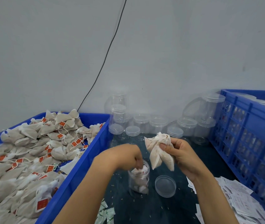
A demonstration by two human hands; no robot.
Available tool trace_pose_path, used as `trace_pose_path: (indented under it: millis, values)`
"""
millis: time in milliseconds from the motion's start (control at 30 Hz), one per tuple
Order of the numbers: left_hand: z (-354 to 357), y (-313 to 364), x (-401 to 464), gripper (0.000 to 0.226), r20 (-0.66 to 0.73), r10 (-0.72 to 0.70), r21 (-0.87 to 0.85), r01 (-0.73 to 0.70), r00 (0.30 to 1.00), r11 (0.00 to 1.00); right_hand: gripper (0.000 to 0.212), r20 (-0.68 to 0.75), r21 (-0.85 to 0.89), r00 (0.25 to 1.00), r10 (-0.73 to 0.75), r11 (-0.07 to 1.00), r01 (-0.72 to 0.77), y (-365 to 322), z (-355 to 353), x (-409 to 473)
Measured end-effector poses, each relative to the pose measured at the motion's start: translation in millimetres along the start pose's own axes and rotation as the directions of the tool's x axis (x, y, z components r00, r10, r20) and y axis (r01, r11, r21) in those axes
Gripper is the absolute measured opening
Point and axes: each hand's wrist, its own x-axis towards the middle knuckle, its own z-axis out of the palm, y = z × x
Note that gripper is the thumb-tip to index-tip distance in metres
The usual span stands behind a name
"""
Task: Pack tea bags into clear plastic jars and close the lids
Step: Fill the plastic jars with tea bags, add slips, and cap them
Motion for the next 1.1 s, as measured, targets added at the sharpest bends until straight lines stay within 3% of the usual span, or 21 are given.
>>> trace_pose_path:
  millis: [67, 133, 233, 367, 533, 633, 733, 933, 1100]
  values:
    - [2, -15, -9, 0.02, -0.247, -0.08, -0.162, 0.04, 0.966, 0.986, 0.017, 0.04, 0.0, 0.999, 0.016, 1.0, -0.016, 2, 2, 0]
    - [12, -21, -12, 0.019, -0.416, -0.133, -0.335, -0.016, 0.9, 0.942, 0.017, 0.098, -0.013, 0.994, 0.043, 0.999, -0.042, 4, 5, 0]
    - [29, -15, -10, 0.029, -0.439, -0.094, -0.546, -0.182, 0.894, 0.818, 0.02, 0.187, -0.072, 0.978, 0.09, 0.994, -0.078, 7, 13, 0]
    - [44, -14, -3, 0.025, -0.5, -0.173, -0.551, -0.158, 0.849, 0.819, 0.021, 0.225, -0.135, 0.965, 0.132, 0.985, -0.103, 10, 18, 0]
    - [48, -12, -4, 0.027, -0.561, -0.159, -0.288, -0.012, 0.812, 0.958, 0.029, 0.157, -0.185, 0.977, 0.145, 0.976, -0.115, 10, 10, 1]
    - [48, -10, 0, 0.032, -0.575, -0.136, -0.168, 0.046, 0.807, 0.985, 0.024, 0.119, -0.238, 0.982, 0.148, 0.964, -0.117, 10, 6, 2]
    - [48, -11, 3, 0.029, -0.539, -0.138, -0.12, 0.086, 0.831, 0.989, 0.019, 0.04, -0.228, 0.993, 0.113, 0.968, -0.101, 8, 2, 2]
    - [39, -8, 10, 0.013, -0.408, -0.117, -0.037, 0.112, 0.906, 0.993, 0.014, -0.258, -0.027, 0.965, -0.038, 0.999, 0.032, 5, -4, 7]
    - [30, 8, 23, 0.016, -0.269, -0.07, 0.228, 0.134, 0.961, 0.964, 0.012, -0.353, -0.02, 0.934, -0.049, 0.999, 0.045, 6, -9, 6]
